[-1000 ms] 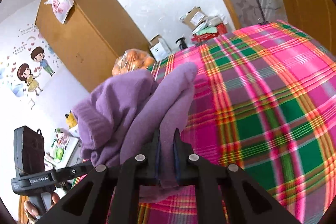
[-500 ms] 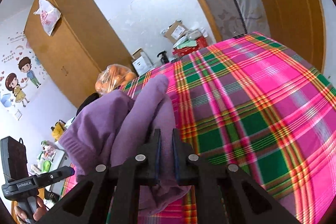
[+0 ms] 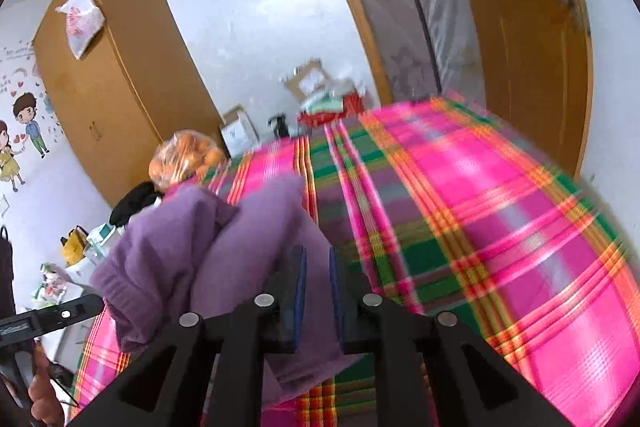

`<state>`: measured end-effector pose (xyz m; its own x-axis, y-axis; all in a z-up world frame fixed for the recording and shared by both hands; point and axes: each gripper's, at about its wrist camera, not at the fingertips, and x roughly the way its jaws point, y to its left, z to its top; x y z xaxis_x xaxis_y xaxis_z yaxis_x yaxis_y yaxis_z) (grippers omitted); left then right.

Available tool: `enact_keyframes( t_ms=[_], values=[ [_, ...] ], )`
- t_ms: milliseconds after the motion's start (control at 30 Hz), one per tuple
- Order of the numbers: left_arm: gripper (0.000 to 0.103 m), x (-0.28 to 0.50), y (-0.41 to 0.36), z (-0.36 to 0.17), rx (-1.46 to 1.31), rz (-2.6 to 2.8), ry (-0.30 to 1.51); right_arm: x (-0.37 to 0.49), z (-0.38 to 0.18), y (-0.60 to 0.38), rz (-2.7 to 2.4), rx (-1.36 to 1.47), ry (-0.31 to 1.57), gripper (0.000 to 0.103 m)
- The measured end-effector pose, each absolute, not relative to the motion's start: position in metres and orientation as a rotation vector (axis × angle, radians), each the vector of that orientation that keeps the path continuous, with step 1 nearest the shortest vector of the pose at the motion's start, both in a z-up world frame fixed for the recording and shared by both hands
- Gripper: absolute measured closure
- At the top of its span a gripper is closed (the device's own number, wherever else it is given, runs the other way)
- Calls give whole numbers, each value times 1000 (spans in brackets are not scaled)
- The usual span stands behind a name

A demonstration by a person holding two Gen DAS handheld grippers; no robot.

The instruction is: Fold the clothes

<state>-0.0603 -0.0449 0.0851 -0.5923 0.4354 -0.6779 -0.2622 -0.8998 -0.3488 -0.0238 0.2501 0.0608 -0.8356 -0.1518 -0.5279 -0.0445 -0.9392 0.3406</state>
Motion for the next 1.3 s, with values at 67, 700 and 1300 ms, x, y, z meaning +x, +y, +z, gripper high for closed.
enact_keyframes(
  t_ms=[67, 700, 1300],
  values=[
    [63, -63, -39, 87, -1114, 2516, -241, -17, 71, 245, -2914, 816, -506, 85],
    [55, -104, -53, 91, -1174, 2263, -477, -73, 30, 160, -2451, 985, -579, 54],
    [55, -145, -36, 36, -1476, 2115, -483, -70, 18, 132, -2501, 1028, -404, 53]
  ],
)
